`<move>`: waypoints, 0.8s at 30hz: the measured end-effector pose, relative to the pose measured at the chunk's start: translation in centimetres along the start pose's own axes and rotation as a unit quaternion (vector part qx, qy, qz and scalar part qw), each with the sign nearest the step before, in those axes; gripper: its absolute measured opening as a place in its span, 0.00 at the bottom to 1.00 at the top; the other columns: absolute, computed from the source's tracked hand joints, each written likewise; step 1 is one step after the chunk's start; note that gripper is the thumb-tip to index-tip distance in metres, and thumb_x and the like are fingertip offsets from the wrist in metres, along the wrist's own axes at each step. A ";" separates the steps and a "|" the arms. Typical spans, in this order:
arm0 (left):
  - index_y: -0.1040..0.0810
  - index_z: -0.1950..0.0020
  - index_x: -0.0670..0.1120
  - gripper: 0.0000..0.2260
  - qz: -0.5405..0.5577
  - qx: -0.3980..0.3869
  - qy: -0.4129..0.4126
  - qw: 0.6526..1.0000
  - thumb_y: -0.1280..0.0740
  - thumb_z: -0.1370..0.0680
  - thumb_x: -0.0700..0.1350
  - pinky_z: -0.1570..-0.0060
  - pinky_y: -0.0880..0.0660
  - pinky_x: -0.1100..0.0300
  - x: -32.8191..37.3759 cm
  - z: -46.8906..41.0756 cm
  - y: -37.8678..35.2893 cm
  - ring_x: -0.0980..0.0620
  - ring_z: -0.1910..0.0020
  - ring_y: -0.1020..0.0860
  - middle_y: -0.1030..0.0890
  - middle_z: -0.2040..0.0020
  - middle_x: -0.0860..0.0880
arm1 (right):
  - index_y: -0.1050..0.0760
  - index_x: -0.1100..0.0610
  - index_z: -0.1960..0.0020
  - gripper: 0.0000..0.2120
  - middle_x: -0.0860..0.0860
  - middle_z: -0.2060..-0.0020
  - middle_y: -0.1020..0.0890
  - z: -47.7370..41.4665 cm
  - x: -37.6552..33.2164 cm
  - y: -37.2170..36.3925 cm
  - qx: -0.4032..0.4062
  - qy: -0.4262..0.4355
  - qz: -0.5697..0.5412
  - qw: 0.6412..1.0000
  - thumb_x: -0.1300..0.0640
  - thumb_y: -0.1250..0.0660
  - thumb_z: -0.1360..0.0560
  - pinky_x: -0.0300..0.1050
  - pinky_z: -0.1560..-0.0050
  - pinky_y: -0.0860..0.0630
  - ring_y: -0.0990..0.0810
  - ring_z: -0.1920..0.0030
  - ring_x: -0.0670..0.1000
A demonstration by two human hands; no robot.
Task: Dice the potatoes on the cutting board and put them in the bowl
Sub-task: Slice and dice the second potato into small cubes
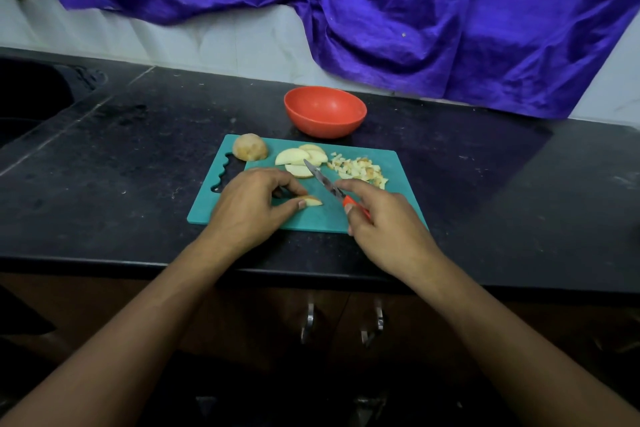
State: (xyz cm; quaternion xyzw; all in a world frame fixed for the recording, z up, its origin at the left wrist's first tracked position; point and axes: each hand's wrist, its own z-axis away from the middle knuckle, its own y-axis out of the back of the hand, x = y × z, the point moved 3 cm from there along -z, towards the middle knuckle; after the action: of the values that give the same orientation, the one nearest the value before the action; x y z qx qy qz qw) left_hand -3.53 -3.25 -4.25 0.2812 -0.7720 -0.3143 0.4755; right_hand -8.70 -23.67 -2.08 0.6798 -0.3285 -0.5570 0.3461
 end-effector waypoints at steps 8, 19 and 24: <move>0.16 0.53 0.57 0.06 -0.018 0.022 0.017 0.999 0.24 0.26 0.56 0.48 0.21 0.51 0.5 0.2 0.1 0.60 0.49 0.22 0.18 0.53 0.62 | 0.34 0.37 0.23 0.21 0.44 0.47 0.21 0.4 -0.9 0.0 -0.014 -0.016 0.048 0.999 0.50 0.41 0.15 0.37 0.67 0.32 0.22 0.62 0.43; 0.20 0.55 0.57 0.07 -0.042 0.034 0.010 0.998 0.25 0.26 0.56 0.53 0.24 0.54 1.6 0.8 -0.3 0.57 0.51 0.24 0.22 0.55 0.59 | 0.31 0.39 0.25 0.21 0.45 0.47 0.18 0.8 -1.5 0.3 -0.036 -0.010 0.083 0.996 0.52 0.41 0.16 0.44 0.62 0.22 0.21 0.62 0.44; 0.21 0.56 0.57 0.07 -0.037 0.025 0.014 0.999 0.25 0.26 0.57 0.52 0.22 0.52 1.7 0.7 -0.2 0.58 0.51 0.24 0.22 0.55 0.60 | 0.30 0.39 0.25 0.20 0.44 0.46 0.20 0.3 -1.8 0.7 -0.065 -0.013 0.091 0.994 0.52 0.41 0.15 0.43 0.63 0.22 0.21 0.62 0.44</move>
State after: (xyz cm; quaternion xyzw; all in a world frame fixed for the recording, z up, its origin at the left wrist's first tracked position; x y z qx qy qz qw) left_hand -4.82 -4.47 -3.74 0.3260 -0.7618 -0.3082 0.4673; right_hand -9.37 -22.63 -0.58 0.6162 -0.3566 -0.5519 0.4342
